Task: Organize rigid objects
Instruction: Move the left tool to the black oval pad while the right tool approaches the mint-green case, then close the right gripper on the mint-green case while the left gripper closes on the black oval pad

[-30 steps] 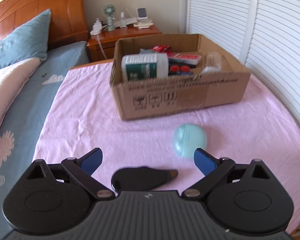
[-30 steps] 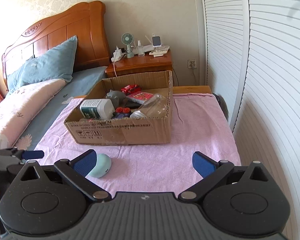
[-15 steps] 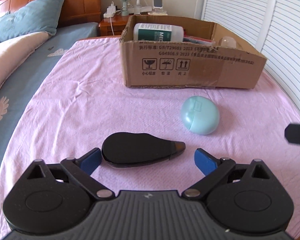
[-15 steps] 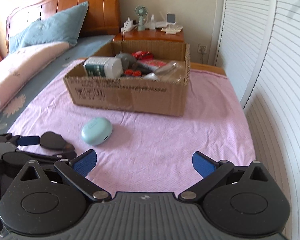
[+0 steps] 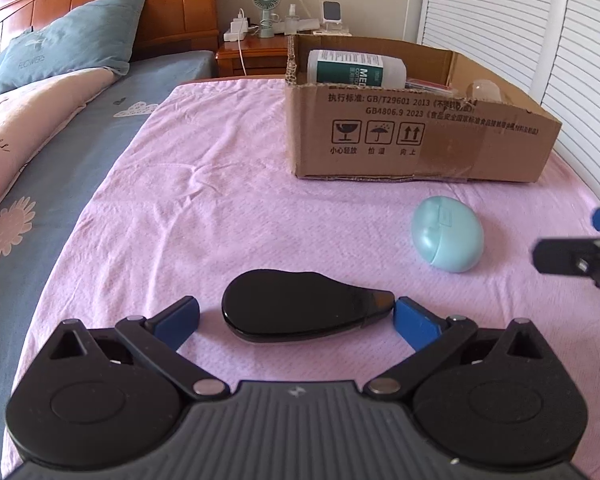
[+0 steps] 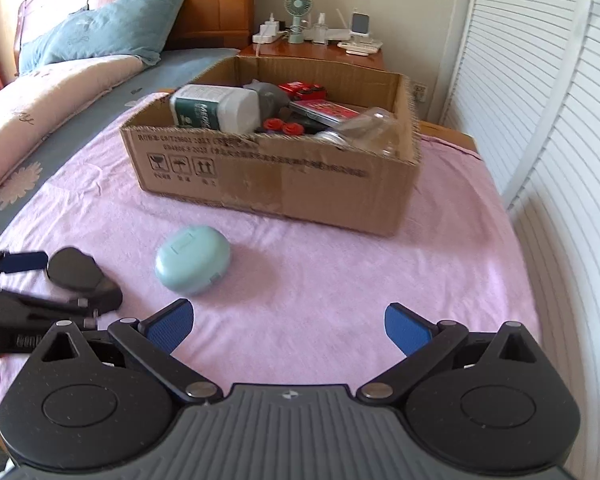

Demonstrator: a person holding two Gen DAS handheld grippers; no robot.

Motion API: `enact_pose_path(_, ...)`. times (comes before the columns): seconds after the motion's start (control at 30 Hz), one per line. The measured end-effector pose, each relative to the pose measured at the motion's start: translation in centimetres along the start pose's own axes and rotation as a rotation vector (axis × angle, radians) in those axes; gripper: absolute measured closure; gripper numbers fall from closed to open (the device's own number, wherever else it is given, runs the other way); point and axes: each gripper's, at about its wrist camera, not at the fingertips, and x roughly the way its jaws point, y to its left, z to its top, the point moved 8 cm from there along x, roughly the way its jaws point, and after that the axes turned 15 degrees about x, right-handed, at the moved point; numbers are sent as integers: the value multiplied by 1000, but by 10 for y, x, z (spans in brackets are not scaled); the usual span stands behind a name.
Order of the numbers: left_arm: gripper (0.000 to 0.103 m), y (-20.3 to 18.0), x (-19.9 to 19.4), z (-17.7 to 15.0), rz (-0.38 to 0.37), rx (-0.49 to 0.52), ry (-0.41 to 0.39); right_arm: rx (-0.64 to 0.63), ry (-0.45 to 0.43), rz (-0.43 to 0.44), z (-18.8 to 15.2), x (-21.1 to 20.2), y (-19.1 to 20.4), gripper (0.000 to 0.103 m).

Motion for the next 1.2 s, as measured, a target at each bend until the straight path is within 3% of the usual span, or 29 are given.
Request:
enact_pose_path(0.13,0,2,0,-1,-8,8,-4,4,23,33,10,25,20,0)
enact_pose_path(0.5,1,5,-1,-2,-17,19,-16,-47,29,16,15,65,52,0)
enact_pose_path(0.7,0,5,-2,-3,-19,22,-20,-26,53,-15,7,67,35,0)
enact_pose_path(0.97,0,6,-2,-3,-20,23,-22,27,17,-46,-1,52,-2,0)
enact_pose_path(1.2,1,6,-2,-2,-25,36,-44,13,-3,-30,-4,50,-5,0)
